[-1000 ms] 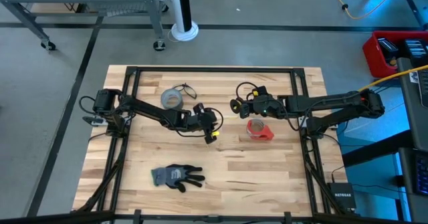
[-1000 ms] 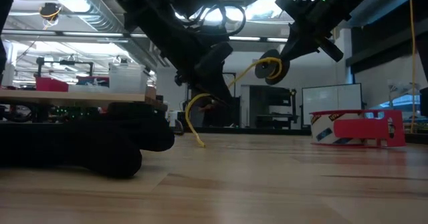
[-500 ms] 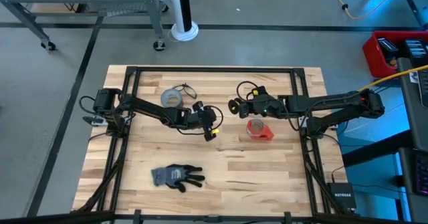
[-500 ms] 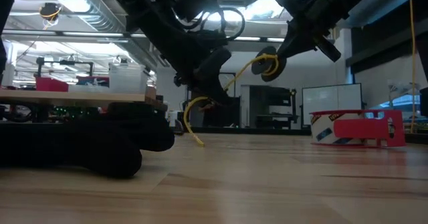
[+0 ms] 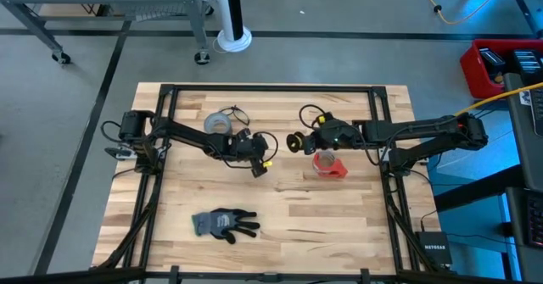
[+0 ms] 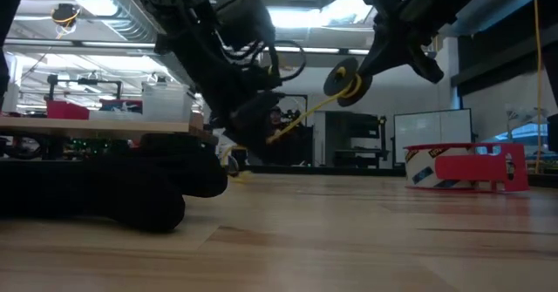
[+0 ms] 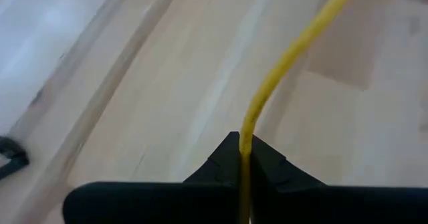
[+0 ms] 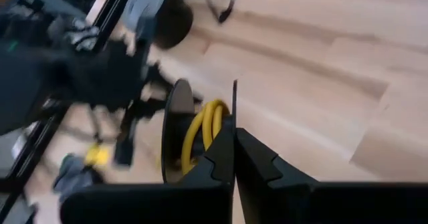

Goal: Coil cords
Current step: Coil the yellow wire onto the spool

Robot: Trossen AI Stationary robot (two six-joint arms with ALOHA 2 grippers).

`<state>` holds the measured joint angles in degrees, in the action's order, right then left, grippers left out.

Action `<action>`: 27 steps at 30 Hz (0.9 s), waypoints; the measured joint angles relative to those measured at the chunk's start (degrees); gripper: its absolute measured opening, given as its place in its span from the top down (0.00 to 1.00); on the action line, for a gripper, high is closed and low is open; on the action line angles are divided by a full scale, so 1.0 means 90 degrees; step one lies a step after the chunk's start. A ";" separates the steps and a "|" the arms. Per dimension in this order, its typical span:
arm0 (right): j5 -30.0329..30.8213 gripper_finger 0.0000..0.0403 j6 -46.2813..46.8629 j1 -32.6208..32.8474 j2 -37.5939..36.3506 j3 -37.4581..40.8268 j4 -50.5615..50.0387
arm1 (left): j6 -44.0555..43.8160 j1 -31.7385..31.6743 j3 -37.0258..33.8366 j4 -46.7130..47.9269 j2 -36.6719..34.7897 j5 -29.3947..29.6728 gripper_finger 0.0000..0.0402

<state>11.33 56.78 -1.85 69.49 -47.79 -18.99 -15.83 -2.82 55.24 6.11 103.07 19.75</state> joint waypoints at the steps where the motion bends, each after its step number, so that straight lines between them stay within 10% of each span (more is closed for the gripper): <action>1: -0.0114 0.99 0.0008 0.0000 0.0000 0.0000 -0.0002 | 0.0020 -0.0057 -0.0013 -0.0007 0.0000 -0.0002 1.00; 27: -0.0338 0.99 0.0215 0.0000 0.1569 0.0002 0.0955 | -0.1921 -0.1372 -0.0024 -0.0459 0.0002 -0.3240 1.00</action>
<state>8.28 58.71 -1.85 83.61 -47.77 -10.39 -33.12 -15.17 55.02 1.98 103.09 -9.41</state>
